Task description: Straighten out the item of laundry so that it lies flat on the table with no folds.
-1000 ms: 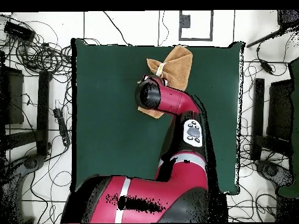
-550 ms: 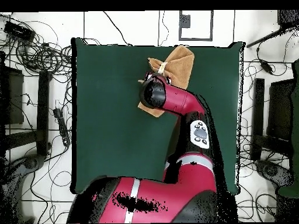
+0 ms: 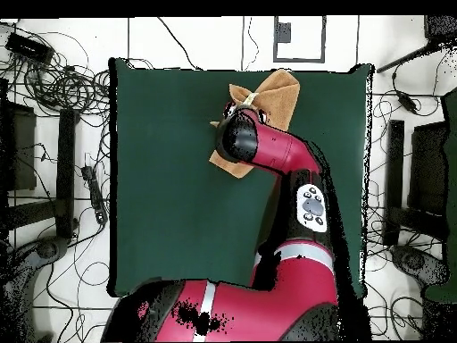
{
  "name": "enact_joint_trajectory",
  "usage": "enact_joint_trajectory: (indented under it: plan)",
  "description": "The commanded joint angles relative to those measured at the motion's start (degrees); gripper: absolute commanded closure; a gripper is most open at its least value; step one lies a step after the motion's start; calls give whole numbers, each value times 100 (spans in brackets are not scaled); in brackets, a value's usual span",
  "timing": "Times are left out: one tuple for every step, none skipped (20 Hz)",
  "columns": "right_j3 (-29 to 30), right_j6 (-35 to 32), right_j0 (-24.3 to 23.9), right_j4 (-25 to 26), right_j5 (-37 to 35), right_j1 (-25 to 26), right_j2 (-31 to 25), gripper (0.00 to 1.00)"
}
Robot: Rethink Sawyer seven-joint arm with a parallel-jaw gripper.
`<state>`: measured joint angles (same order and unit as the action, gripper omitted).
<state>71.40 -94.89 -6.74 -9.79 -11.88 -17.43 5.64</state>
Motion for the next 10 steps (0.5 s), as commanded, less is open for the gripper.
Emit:
enact_joint_trajectory:
  plan:
    - [604, -437, 8, 230, -813, -110, -476, 0]
    - [622, -445, 17, 222, -847, -139, -469, 0]
    - [630, -462, 37, 217, -861, -154, -448, 0]
    - [633, -492, 63, 210, -861, -163, -417, 0]
    - [624, -511, 79, 209, -848, -152, -396, 0]
    - [629, -528, 101, 211, -829, -152, -380, 0]
    - [598, -537, 111, 214, -801, -119, -363, 0]
    - [567, -546, 121, 216, -772, -85, -347, 0]
    - [537, -529, 106, 226, -745, -47, -360, 0]
    - [509, -505, 84, 236, -731, -16, -377, 0]
